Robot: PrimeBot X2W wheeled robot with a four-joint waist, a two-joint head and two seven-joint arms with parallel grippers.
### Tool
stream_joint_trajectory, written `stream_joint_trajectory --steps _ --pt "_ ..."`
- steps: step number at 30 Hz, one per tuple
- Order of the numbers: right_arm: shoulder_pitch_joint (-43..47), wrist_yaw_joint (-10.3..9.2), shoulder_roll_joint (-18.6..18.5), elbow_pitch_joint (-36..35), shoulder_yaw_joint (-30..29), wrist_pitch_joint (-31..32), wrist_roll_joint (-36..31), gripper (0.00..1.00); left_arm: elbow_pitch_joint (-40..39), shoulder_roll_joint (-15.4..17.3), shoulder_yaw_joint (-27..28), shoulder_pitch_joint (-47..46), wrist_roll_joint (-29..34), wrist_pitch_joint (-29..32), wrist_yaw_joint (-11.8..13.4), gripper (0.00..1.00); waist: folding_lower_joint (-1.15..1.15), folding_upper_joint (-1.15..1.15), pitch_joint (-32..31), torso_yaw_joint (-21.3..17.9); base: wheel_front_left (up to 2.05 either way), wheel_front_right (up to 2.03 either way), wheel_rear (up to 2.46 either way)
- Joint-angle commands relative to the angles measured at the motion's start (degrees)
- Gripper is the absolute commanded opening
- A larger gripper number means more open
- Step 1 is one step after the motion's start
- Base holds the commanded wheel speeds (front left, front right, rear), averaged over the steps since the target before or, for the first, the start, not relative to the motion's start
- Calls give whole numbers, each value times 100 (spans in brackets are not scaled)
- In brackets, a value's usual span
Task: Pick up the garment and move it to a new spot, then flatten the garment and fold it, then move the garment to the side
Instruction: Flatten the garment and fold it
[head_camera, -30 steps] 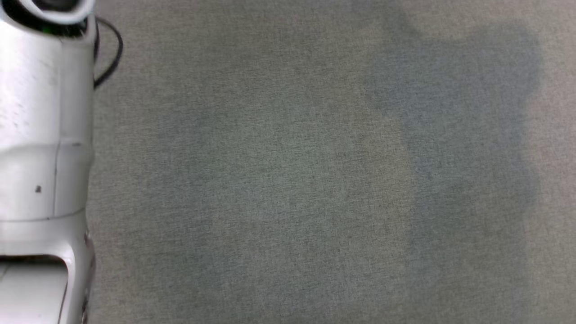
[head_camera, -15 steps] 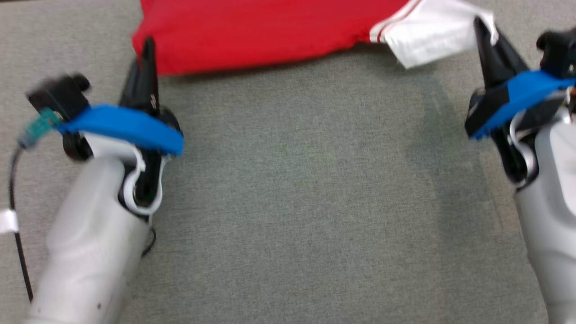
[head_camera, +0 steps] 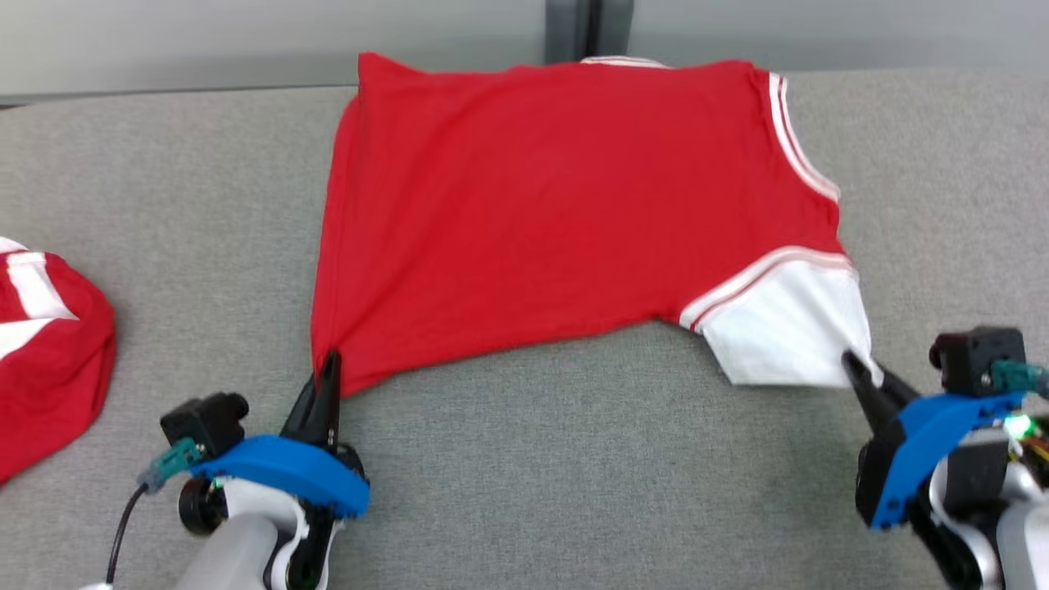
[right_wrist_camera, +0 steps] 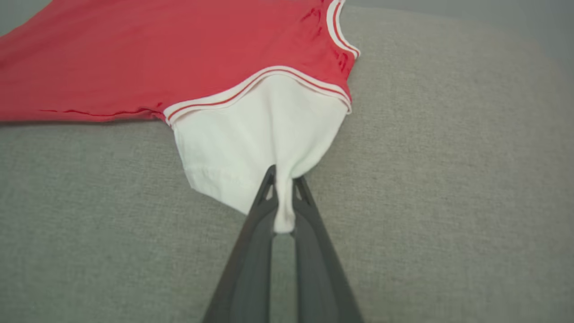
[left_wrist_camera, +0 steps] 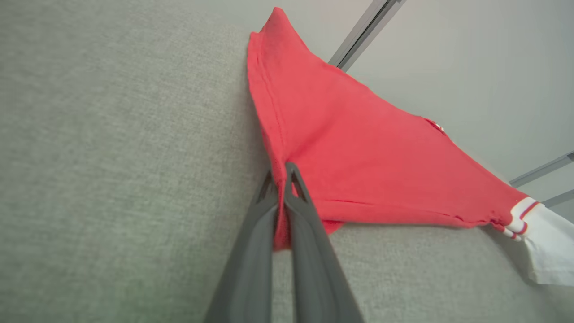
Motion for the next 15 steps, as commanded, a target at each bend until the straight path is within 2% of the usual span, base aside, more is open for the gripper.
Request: stream_joint_trajectory --steps 1,5,9,15 --pt "221 -3 84 -201 -72 201 -44 0 -47 63 -8 99 10 30 59 0 2 2 -79 -8 0 0 0" --pt "1050 -3 398 -1052 -210 1129 -146 0 -267 216 -35 517 -10 170 199 0 2 2 -296 41 0 0 0" --pt "1643 -2 499 -1771 -193 1824 -148 0 -598 390 22 862 -134 345 323 0 2 2 -408 23 0 0 0" --pt "2220 -2 513 -2319 -201 2654 -57 0 -1191 761 -66 1385 -29 737 764 0 2 2 -491 -12 0 0 0"
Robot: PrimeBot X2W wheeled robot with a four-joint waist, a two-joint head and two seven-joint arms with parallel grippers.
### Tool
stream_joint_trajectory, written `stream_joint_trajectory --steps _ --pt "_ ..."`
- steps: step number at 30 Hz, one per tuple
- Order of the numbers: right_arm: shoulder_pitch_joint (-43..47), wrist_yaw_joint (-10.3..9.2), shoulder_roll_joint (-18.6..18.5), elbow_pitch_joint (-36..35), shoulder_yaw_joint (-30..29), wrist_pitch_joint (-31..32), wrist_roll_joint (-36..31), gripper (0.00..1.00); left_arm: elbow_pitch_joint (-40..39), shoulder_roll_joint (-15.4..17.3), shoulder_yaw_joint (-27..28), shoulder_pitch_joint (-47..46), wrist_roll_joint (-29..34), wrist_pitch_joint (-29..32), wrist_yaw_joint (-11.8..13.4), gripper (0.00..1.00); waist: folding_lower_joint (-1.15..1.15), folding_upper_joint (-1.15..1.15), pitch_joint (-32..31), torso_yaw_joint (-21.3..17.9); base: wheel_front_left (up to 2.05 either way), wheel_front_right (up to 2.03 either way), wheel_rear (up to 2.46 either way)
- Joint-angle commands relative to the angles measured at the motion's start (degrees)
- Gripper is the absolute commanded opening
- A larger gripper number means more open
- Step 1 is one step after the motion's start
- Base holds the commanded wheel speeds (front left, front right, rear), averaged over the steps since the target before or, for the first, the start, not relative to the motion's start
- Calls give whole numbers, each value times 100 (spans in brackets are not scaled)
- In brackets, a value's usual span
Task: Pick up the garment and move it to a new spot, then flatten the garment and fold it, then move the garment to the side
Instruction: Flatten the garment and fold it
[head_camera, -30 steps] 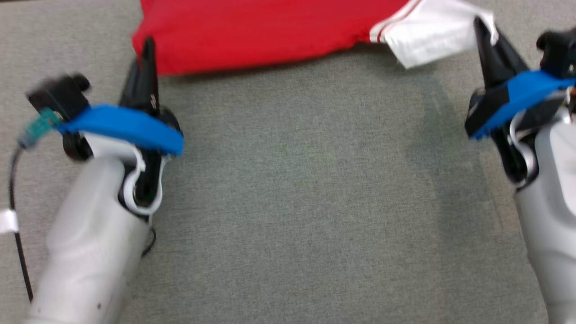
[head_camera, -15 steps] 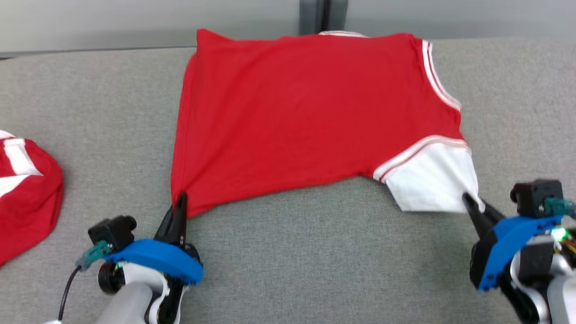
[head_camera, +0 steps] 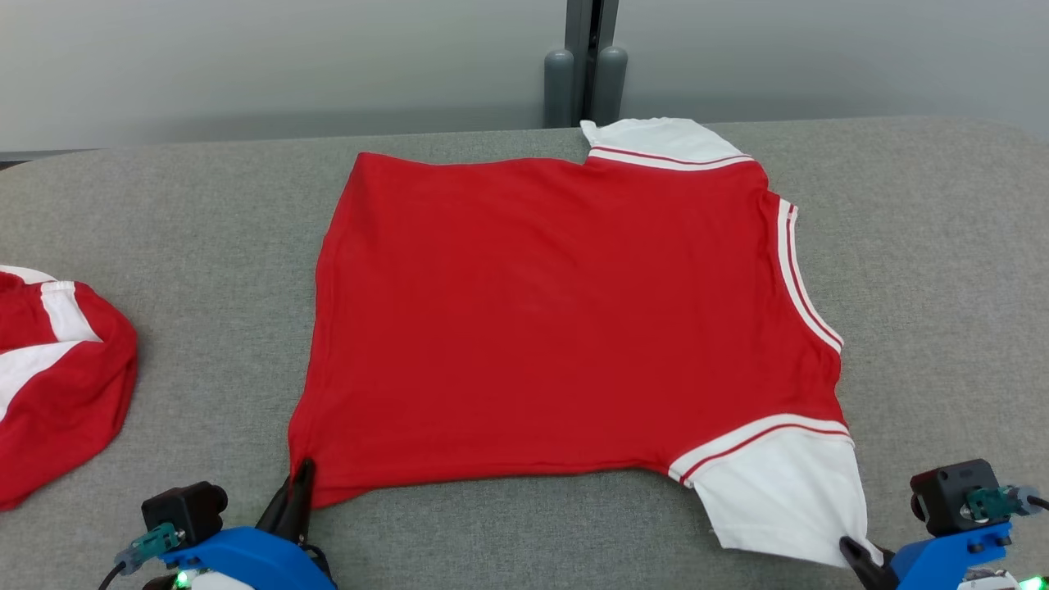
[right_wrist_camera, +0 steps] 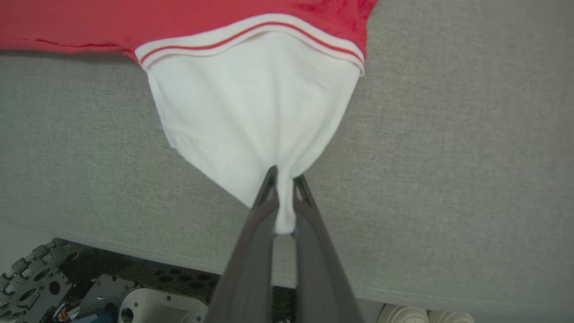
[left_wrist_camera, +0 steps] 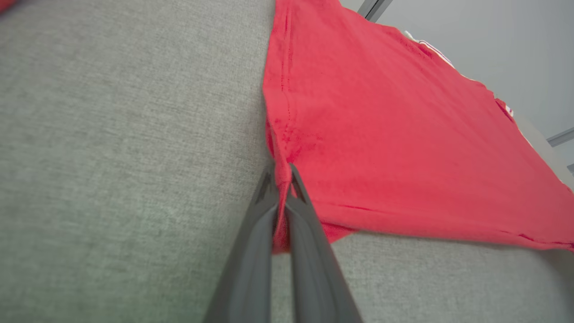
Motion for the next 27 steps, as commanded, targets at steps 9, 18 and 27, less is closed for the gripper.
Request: stream_joint_trajectory --steps 9,18,27 --pt "567 1 -17 -371 -151 361 98 0 -1066 498 -121 846 23 635 600 0 1 2 127 86 0 0 0" --pt "-188 1 -229 -290 -233 -426 -128 0 -1784 243 -77 427 -155 618 472 0 1 2 157 273 0 0 0" --pt "-1162 1 -528 7 -273 -989 -242 0 -1751 -79 122 -260 -365 667 563 0 1 2 355 430 0 0 0"
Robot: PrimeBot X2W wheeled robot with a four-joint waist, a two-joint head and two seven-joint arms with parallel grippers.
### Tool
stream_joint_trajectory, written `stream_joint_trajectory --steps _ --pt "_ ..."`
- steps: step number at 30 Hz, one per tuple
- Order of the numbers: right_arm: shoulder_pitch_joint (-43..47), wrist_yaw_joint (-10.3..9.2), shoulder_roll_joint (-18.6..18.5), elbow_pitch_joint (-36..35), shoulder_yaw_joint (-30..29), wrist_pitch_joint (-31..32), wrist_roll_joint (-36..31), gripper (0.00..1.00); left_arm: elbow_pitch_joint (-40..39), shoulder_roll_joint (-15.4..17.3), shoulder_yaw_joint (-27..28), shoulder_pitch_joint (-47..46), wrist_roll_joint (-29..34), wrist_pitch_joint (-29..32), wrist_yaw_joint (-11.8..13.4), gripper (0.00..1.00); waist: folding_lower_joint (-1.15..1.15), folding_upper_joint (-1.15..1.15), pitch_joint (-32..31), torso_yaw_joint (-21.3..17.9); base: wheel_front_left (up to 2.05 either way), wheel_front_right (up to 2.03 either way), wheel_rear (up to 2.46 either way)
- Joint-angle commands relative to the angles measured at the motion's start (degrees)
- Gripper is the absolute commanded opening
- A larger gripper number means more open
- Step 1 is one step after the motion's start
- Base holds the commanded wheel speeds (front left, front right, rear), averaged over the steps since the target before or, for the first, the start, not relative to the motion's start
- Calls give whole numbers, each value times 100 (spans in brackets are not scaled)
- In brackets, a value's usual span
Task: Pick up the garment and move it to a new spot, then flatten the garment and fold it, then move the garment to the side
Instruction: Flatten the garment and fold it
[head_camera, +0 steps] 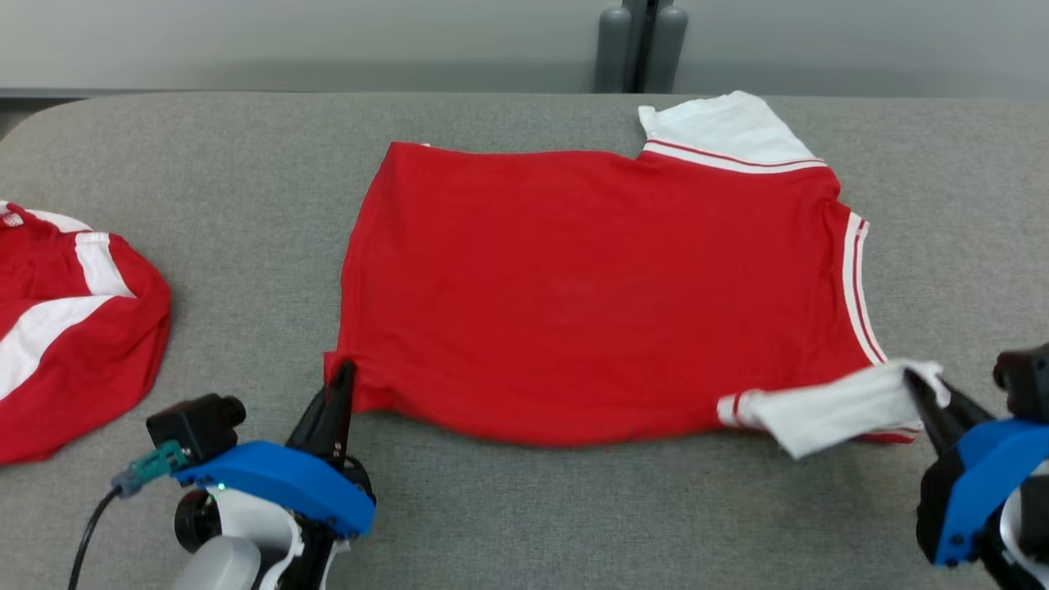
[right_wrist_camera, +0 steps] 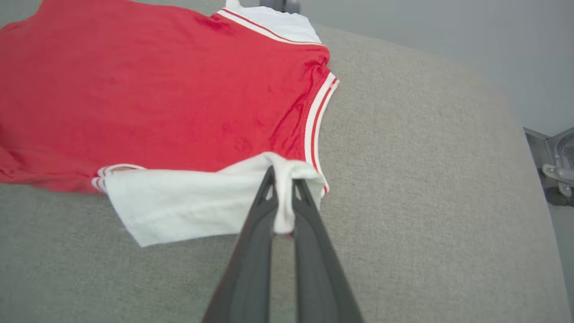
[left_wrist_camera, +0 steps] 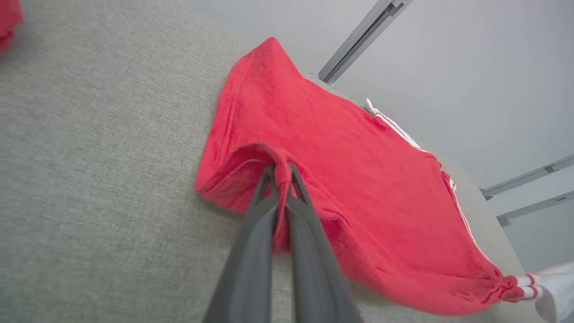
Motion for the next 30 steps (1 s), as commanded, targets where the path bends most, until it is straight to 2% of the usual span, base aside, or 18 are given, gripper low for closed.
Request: stream_joint_trajectory --steps 1,7,17,25,26,27,28,30 --pt "-100 1 -15 37 -18 -34 -19 0 26 -3 25 -82 -20 2 25 0 -1 -1 48 41 0 0 0" --pt "-723 1 -60 417 59 -361 -170 0 356 -108 -67 -610 192 80 174 0 -1 -1 306 136 0 0 0" --pt "-1512 1 -134 997 142 -891 -326 0 874 -273 -195 -1242 407 4 132 0 -1 -1 609 170 0 0 0" --pt "-1874 1 -86 1325 166 -1298 -457 0 1178 -330 -234 -1480 492 39 233 0 -1 -1 698 170 0 0 0" --pt "-1909 1 -56 1369 168 -1349 -468 0 1203 -339 -250 -1500 495 50 223 10 -1 -1 700 170 0 0 0" --pt "-1959 1 -28 1402 181 -1420 -467 50 1230 -341 -257 -1523 504 61 224 65 -1 -1 700 171 0 0 0" --pt "-2002 1 17 1446 173 -1497 -470 100 1257 -344 -258 -1548 521 38 246 100 -1 -1 698 173 0 0 0" --pt "-2058 1 55 1538 230 -1648 -469 100 1319 -353 -266 -1568 547 -9 266 100 -1 -1 684 177 0 0 0"
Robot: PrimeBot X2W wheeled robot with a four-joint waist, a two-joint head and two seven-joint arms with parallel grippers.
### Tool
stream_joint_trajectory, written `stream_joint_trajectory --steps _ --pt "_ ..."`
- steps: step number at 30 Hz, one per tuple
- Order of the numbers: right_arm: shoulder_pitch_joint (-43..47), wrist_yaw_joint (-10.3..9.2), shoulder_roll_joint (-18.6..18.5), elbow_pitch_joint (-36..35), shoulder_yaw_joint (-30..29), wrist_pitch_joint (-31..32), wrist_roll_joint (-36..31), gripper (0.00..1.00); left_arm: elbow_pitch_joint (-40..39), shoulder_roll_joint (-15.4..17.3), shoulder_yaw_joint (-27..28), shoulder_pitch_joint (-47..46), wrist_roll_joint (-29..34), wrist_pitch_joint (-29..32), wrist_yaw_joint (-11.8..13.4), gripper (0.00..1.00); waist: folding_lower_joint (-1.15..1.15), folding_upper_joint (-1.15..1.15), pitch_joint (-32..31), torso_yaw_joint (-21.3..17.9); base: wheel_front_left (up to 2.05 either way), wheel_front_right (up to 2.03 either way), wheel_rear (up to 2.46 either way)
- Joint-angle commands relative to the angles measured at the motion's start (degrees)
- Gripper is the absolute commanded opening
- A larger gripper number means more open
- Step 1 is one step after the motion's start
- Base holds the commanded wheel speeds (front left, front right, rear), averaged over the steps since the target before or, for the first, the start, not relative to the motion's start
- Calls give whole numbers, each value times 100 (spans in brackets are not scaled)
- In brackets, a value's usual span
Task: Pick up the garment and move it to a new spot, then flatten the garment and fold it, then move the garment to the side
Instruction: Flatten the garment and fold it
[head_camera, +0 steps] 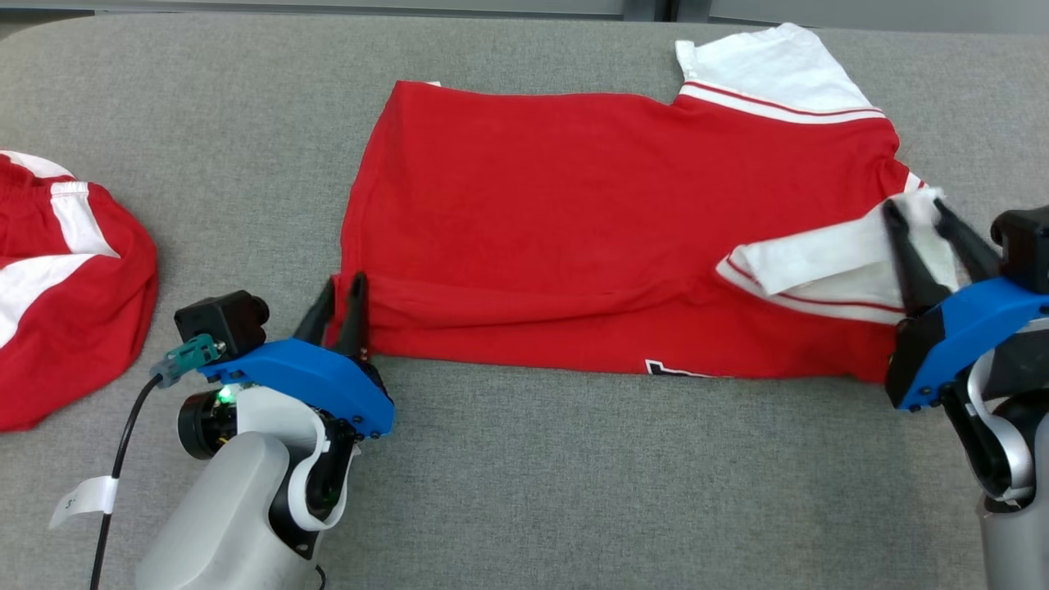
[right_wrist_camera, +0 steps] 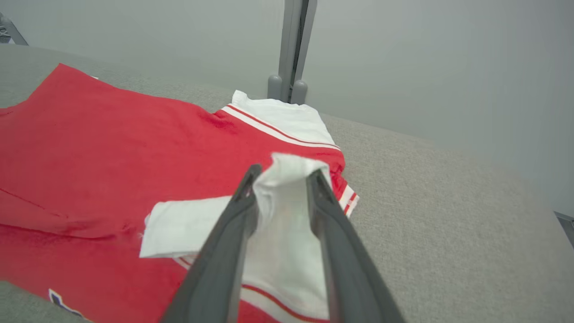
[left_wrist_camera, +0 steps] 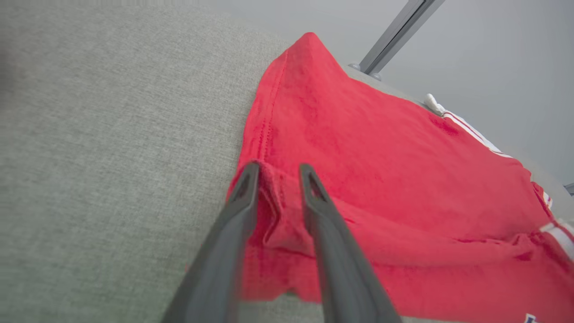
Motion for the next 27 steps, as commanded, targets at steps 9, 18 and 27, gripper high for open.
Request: stream_joint_trajectory --steps 9,18,27 --pt "-257 1 96 256 -5 -680 -54 100 234 114 81 115 176 -390 146 100 0 -1 -252 49 0 0 0" --pt "463 1 355 273 -366 -50 -101 100 270 370 -173 612 448 -357 351 100 0 -1 -579 -53 0 0 0" --pt "1091 1 650 81 -740 559 -378 100 322 420 -442 599 575 58 549 100 0 -1 -500 -227 0 0 0"
